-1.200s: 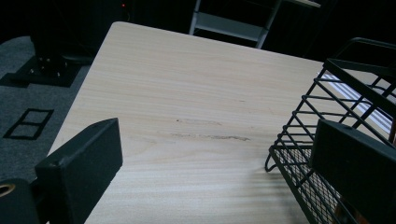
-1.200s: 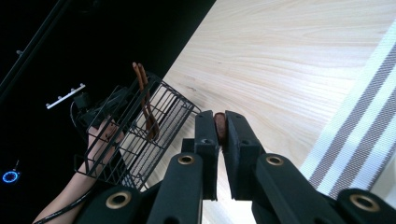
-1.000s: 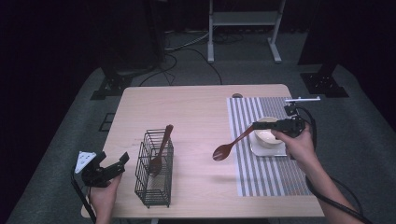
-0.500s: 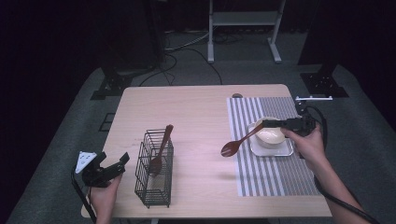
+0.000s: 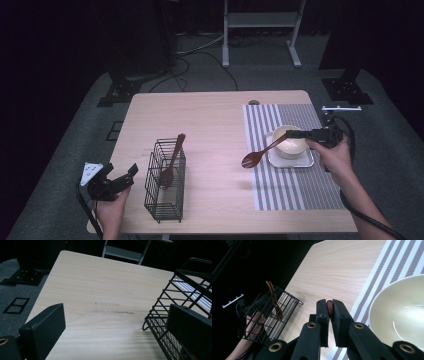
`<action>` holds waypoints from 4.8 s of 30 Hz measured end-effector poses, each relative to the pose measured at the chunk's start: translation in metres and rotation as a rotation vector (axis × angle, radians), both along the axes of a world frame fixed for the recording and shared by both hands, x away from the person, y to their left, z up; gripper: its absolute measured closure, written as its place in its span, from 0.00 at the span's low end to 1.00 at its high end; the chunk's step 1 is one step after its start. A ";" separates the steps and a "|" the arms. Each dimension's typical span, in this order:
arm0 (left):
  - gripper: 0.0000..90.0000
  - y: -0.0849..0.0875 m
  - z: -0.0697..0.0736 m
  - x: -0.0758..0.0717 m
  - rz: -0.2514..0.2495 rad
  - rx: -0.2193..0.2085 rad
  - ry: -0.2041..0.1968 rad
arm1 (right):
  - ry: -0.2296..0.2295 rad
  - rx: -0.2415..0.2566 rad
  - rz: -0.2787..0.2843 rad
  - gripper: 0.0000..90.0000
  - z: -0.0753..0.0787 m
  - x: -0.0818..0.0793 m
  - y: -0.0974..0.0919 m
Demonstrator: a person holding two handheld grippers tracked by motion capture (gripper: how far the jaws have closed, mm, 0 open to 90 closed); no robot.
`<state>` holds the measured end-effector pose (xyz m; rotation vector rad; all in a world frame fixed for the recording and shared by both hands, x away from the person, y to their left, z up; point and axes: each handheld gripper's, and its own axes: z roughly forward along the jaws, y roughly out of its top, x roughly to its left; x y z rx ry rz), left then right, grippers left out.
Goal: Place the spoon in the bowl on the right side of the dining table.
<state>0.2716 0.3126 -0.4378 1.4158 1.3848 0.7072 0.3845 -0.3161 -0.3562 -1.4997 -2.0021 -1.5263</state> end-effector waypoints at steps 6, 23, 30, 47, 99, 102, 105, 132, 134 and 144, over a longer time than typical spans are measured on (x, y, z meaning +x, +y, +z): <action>0.02 0.000 0.000 0.000 0.000 -0.001 0.000 | 0.003 -0.001 -0.015 0.93 -0.001 0.000 -0.006; 0.02 -0.001 0.000 0.000 0.001 0.003 0.000 | 0.006 0.000 -0.058 0.93 -0.001 -0.002 -0.020; 0.02 0.000 0.000 0.000 0.002 0.005 0.000 | 0.002 -0.001 -0.074 0.93 0.001 -0.003 -0.025; 0.02 0.000 0.000 0.000 0.000 0.005 0.001 | -0.003 -0.010 -0.103 0.93 0.006 -0.004 -0.035; 0.02 0.000 -0.001 -0.001 0.005 0.010 0.007 | -0.010 0.016 -0.244 0.93 0.009 -0.013 -0.081; 0.02 0.000 -0.001 -0.001 0.003 0.012 0.007 | -0.008 0.014 -0.253 0.93 0.009 -0.014 -0.084; 0.02 0.000 -0.001 -0.001 0.003 0.012 0.008 | -0.009 0.015 -0.264 0.93 0.009 -0.014 -0.087; 0.02 -0.002 -0.001 -0.001 0.001 0.011 0.011 | -0.002 -0.004 -0.360 0.93 0.007 -0.018 -0.111; 0.02 -0.002 -0.001 -0.001 0.000 0.011 0.012 | 0.001 -0.003 -0.365 0.93 0.006 -0.018 -0.112; 0.02 -0.002 -0.002 0.000 0.000 0.012 0.013 | 0.009 -0.012 -0.385 0.93 0.000 -0.017 -0.115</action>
